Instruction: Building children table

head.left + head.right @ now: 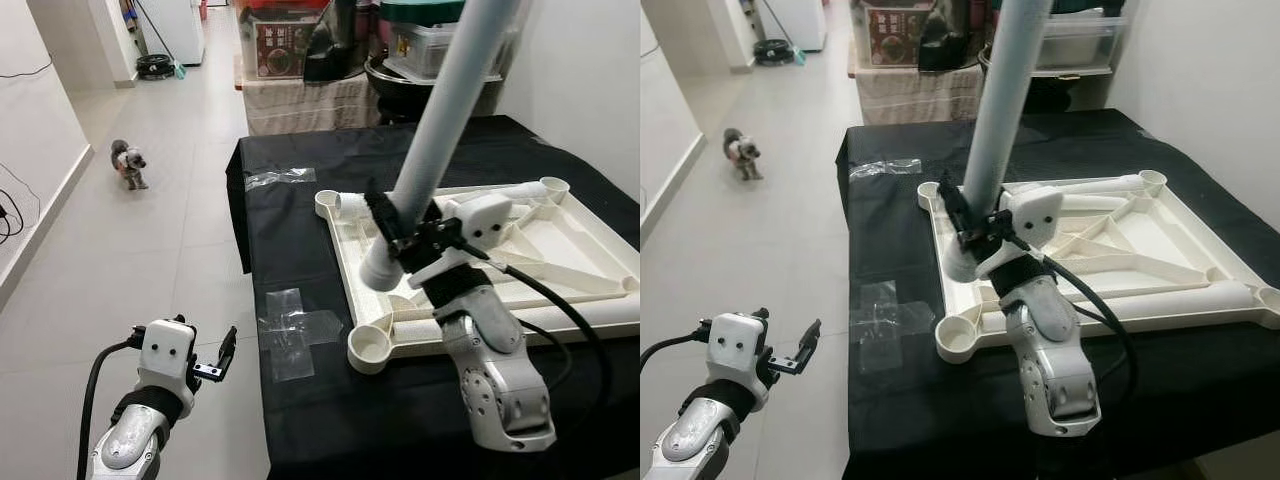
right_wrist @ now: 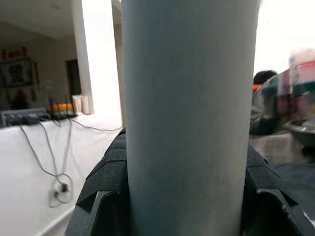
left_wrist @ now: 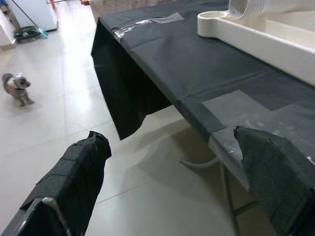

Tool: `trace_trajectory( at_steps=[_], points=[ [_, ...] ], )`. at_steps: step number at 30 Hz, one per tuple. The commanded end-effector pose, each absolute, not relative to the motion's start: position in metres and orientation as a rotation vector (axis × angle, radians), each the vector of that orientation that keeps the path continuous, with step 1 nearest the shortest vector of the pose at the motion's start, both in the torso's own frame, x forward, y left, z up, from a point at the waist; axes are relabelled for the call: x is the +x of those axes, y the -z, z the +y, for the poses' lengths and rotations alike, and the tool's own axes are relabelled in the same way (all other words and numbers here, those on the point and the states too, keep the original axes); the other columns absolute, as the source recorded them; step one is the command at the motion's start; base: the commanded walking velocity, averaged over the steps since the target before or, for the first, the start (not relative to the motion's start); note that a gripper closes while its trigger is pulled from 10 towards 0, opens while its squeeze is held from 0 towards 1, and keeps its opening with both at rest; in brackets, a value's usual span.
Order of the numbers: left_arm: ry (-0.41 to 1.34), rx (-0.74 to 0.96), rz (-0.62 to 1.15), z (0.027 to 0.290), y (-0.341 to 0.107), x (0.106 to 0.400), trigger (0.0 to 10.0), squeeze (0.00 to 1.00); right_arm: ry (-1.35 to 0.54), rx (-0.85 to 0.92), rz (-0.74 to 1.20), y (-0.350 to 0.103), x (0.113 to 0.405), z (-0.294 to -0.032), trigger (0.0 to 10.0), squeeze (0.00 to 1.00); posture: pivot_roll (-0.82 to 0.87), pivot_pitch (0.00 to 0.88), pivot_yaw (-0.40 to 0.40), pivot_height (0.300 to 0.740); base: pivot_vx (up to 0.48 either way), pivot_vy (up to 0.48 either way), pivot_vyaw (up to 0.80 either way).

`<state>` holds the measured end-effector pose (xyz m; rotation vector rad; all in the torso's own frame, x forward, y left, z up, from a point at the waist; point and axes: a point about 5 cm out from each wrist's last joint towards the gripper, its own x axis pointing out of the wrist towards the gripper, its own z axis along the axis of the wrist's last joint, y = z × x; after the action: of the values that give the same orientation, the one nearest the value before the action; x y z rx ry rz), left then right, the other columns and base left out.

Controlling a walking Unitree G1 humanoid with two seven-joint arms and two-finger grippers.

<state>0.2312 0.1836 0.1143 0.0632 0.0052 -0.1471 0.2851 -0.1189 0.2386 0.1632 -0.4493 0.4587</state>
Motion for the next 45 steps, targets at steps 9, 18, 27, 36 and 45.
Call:
trace_trajectory(
  at_steps=[9,18,27,36,45],
  points=[
    [0.709,-0.117,0.009,0.15,-0.142,0.228,10.0,0.0,-0.785,0.34,-0.438,-0.261,0.29,-0.07,10.0,0.0,0.04,0.0,-0.015,0.74,0.0,0.0,0.0],
    [0.794,-0.076,-0.016,0.148,-0.155,0.232,10.0,0.0,-1.008,0.312,-0.382,-0.253,0.272,-0.044,10.0,0.0,0.05,0.0,-0.014,0.74,0.0,0.0,0.0],
    [0.868,-0.095,-0.013,0.147,-0.163,0.235,10.0,0.0,-1.117,0.304,-0.316,-0.245,0.265,-0.037,10.0,0.0,0.04,0.0,-0.018,0.74,0.0,0.0,0.0],
    [0.907,-0.092,-0.018,0.141,-0.166,0.241,10.0,0.0,-1.188,0.318,-0.284,-0.241,0.256,-0.032,10.0,0.0,0.04,0.0,-0.016,0.74,0.0,0.0,0.0],
    [0.958,-0.089,-0.021,0.134,-0.166,0.247,0.0,0.0,-1.21,0.299,-0.27,-0.238,0.251,-0.032,10.0,0.0,0.02,0.0,0.0,0.74,0.0,0.0,0.0]
  ],
)
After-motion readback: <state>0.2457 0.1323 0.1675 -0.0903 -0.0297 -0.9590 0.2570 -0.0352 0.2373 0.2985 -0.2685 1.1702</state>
